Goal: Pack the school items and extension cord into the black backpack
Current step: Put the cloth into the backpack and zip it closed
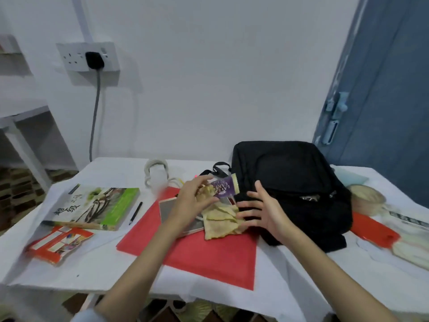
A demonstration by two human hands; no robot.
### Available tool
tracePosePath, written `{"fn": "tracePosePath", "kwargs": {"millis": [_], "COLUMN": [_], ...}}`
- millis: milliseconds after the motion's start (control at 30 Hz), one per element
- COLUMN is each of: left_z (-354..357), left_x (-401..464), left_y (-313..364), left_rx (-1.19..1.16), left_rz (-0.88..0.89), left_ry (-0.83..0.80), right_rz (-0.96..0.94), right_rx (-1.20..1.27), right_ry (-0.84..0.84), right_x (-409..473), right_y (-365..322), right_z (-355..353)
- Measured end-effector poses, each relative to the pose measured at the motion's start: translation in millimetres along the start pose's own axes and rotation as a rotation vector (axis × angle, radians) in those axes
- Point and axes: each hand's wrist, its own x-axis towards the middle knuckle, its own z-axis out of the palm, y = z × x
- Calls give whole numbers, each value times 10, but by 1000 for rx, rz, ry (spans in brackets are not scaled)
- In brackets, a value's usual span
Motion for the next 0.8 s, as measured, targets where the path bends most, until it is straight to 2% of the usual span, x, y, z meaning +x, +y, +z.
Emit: {"fn": "tracePosePath", "kwargs": {"millis": [167, 233, 300, 367, 400, 500, 567, 633, 700, 767, 800], "left_z": [667, 888, 1093, 1265, 1341, 1538, 1624, 1664, 1675, 1675, 1681], "left_x": [320, 378, 413, 473, 506, 585, 650, 723, 782, 805, 816], "left_y": [297, 386, 419, 366, 343, 299, 314, 339, 363, 415, 404], "left_rx": [-43, -76, -57, 128, 256, 615, 684, 631, 423, 187, 153], "left_rz": [127, 131, 157, 216, 225, 186, 164, 165, 161, 191, 234], "left_ry": [-148, -221, -172, -101, -142, -411, -453, -375, -241, -123, -92], "right_rz": [-57, -55, -19, 43, 82, 190, 217, 231, 257, 248, 216], "right_rx": [-82, -72, -55, -36, -33, -108, -167, -142, -31, 256, 443], "right_ry": [95, 204, 337, 410, 412, 301, 209, 136, 85, 61, 41], "right_x": [25, 39, 46, 59, 64, 113, 157, 221, 298, 403, 459], "right_y": [-94, -121, -149, -164, -168, -157, -159, -180, -207, -231, -250], "right_z": [-490, -694, -937, -1176, -1280, -1447, -1457, -1468, -1466, -1461, -1442]}}
